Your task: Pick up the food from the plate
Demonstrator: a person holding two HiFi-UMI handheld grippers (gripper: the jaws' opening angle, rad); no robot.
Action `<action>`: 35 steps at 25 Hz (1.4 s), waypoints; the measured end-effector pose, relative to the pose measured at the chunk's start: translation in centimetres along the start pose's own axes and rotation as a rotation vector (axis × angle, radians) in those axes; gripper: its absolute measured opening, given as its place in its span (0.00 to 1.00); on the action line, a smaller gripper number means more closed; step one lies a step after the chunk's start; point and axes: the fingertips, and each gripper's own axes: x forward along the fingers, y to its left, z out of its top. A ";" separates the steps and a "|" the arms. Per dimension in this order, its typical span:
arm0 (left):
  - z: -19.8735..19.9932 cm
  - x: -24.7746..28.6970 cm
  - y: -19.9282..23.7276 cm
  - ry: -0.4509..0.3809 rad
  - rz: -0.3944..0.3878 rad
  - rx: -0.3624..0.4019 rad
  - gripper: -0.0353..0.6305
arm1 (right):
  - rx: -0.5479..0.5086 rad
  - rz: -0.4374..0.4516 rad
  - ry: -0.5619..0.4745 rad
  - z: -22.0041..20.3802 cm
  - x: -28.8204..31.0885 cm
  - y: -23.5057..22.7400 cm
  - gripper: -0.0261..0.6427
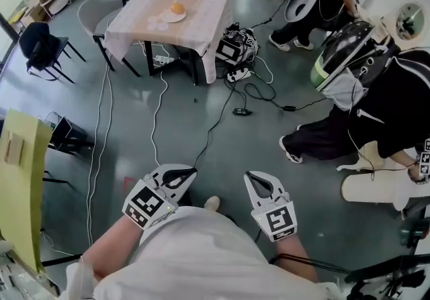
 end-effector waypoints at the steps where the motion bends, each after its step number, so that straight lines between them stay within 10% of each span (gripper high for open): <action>1: 0.1 -0.1 0.2 0.004 0.009 -0.005 0.07 | 0.007 0.008 0.001 0.0 0.3 -0.2 0.06; 10: 0.3 0.7 7.0 0.005 0.031 -0.046 0.07 | 0.017 0.060 0.005 1.3 6.8 -2.1 0.06; 21: 6.4 -1.0 26.0 -0.097 -0.051 0.006 0.07 | -0.014 -0.028 0.045 11.8 24.1 -6.8 0.21; 35: 5.2 -7.7 44.3 -0.148 0.203 -0.143 0.20 | -0.175 0.103 0.077 19.5 45.6 -11.6 0.28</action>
